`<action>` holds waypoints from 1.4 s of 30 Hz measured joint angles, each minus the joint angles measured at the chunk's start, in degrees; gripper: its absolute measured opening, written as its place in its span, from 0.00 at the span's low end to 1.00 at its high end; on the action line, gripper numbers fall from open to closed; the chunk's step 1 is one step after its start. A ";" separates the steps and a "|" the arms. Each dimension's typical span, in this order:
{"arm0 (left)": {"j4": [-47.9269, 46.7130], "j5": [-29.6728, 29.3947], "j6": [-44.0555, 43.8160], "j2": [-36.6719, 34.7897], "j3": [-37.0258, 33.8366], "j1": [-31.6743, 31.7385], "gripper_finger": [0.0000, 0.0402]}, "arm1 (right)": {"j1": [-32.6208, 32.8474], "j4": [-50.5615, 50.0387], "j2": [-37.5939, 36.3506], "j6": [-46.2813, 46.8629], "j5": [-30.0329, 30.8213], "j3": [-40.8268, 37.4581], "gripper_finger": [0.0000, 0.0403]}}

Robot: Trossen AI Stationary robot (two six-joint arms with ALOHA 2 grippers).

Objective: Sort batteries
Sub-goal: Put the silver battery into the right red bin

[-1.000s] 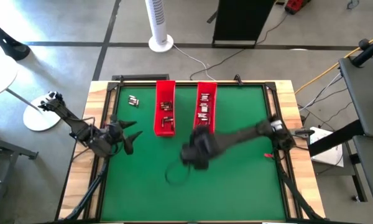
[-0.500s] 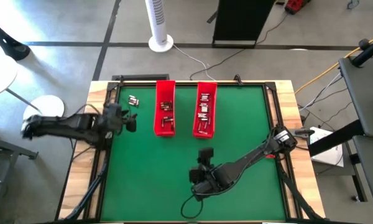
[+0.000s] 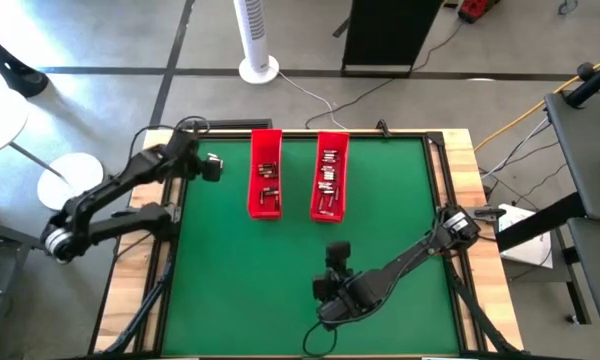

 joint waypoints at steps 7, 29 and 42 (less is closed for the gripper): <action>10.97 0.49 0.01 8.64 -0.90 0.08 0.51 | 3.83 -1.55 -0.20 3.12 -0.02 -2.77 0.48; -0.69 -6.46 4.52 41.54 20.88 6.22 0.69 | 11.53 -5.44 -4.73 24.77 -0.06 -10.60 0.57; -10.54 -7.58 3.51 50.37 29.92 7.14 0.69 | 12.67 -5.60 -4.73 28.30 -0.01 -10.79 0.58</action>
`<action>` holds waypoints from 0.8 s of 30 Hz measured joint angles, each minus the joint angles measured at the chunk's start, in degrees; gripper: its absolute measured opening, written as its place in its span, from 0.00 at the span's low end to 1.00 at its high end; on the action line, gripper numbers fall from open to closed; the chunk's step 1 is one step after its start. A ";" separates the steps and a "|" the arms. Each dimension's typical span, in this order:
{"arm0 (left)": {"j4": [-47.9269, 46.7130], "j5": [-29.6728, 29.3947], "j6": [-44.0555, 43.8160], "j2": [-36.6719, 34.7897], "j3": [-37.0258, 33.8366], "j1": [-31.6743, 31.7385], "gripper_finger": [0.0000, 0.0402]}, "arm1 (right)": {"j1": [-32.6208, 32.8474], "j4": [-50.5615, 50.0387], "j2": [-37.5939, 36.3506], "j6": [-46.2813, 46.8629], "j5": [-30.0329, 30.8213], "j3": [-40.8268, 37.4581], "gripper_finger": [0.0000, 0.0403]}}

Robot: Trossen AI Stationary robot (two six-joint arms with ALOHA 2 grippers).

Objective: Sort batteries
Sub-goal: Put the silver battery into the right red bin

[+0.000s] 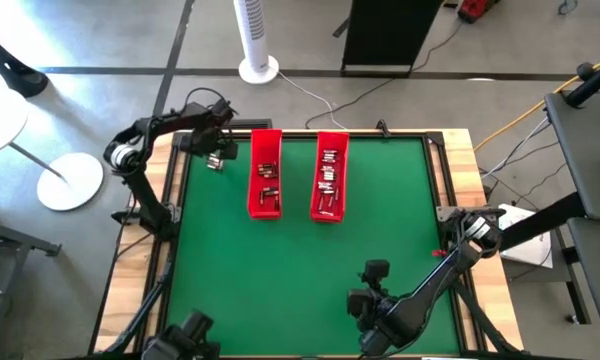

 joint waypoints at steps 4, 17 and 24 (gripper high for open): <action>-1.65 -0.14 -0.11 1.60 1.95 0.45 0.69 | 0.64 -0.02 0.00 1.79 0.02 -0.40 0.58; -5.15 -0.54 -1.22 6.04 5.06 -0.12 0.69 | 1.58 0.00 0.00 5.63 -0.02 -2.27 0.58; -3.82 1.22 1.69 7.41 6.36 -0.74 0.70 | 1.84 -0.02 0.00 6.14 -0.02 -2.37 0.58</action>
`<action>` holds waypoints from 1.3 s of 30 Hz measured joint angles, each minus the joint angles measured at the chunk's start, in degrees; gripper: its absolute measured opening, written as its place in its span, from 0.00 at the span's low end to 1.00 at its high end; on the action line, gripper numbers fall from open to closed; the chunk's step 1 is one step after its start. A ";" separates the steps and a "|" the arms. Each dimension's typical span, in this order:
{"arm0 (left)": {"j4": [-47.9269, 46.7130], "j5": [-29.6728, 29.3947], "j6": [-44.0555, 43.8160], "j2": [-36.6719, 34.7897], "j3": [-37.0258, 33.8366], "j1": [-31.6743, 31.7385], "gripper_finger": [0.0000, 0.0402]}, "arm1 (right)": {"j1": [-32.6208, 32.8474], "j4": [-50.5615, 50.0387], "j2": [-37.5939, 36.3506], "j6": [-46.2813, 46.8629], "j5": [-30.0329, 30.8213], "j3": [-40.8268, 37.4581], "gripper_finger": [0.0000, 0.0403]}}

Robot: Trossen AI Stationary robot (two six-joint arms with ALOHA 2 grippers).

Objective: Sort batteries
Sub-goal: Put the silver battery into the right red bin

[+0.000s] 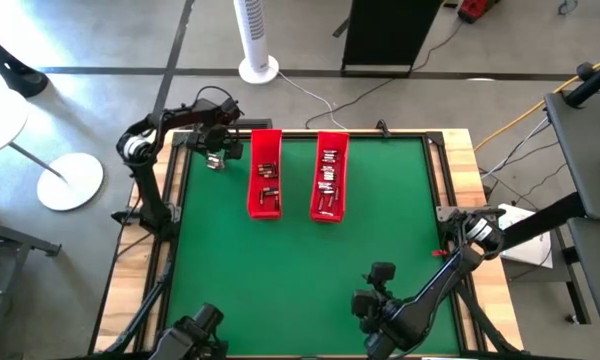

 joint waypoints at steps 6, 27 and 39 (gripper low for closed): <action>-0.65 0.59 0.71 0.28 0.13 -0.17 0.70 | -0.02 -0.11 0.00 -0.03 0.00 -0.07 0.58; -3.52 -4.76 -1.63 0.16 0.21 0.01 0.73 | -0.04 -0.11 0.00 -0.62 0.07 -0.09 0.58; -0.95 5.68 -1.60 0.05 -0.81 0.81 0.75 | -0.02 -0.09 0.00 0.43 0.11 -0.85 0.58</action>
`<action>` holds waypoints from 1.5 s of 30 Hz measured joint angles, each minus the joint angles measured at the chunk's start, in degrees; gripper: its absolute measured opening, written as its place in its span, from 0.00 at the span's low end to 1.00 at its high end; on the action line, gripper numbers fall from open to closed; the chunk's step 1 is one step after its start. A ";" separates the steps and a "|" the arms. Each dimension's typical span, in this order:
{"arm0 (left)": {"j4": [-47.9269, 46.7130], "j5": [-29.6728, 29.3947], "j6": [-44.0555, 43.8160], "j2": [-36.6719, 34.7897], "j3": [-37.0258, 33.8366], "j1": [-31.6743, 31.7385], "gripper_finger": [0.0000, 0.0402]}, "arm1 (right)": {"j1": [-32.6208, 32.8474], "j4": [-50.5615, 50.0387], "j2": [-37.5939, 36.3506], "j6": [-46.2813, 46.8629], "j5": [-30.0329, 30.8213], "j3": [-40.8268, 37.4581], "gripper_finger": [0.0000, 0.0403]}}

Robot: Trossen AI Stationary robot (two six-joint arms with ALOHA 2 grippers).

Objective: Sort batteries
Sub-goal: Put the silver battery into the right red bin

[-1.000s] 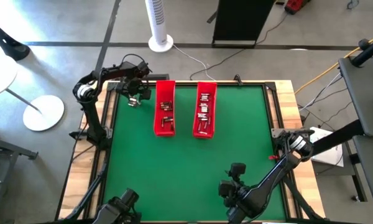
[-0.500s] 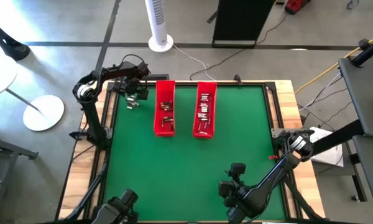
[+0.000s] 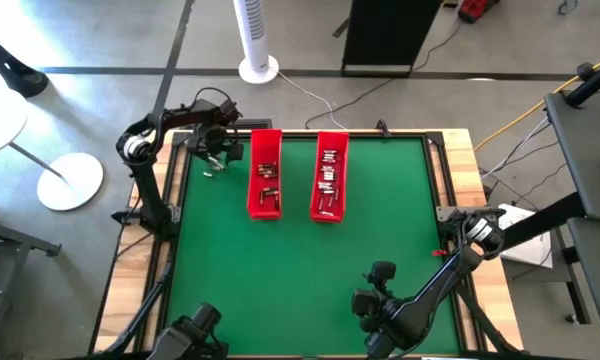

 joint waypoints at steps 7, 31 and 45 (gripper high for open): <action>0.79 0.16 0.75 0.00 -0.09 -0.46 0.75 | 0.00 0.04 0.00 -0.25 0.41 0.00 0.58; 15.77 -10.99 -11.07 2.11 0.70 -0.49 0.62 | -0.02 -0.29 -0.70 1.03 0.48 -1.21 0.58; 18.09 -11.27 -12.48 4.49 1.06 -0.74 0.41 | -0.38 0.40 -2.83 1.88 1.09 -4.52 0.58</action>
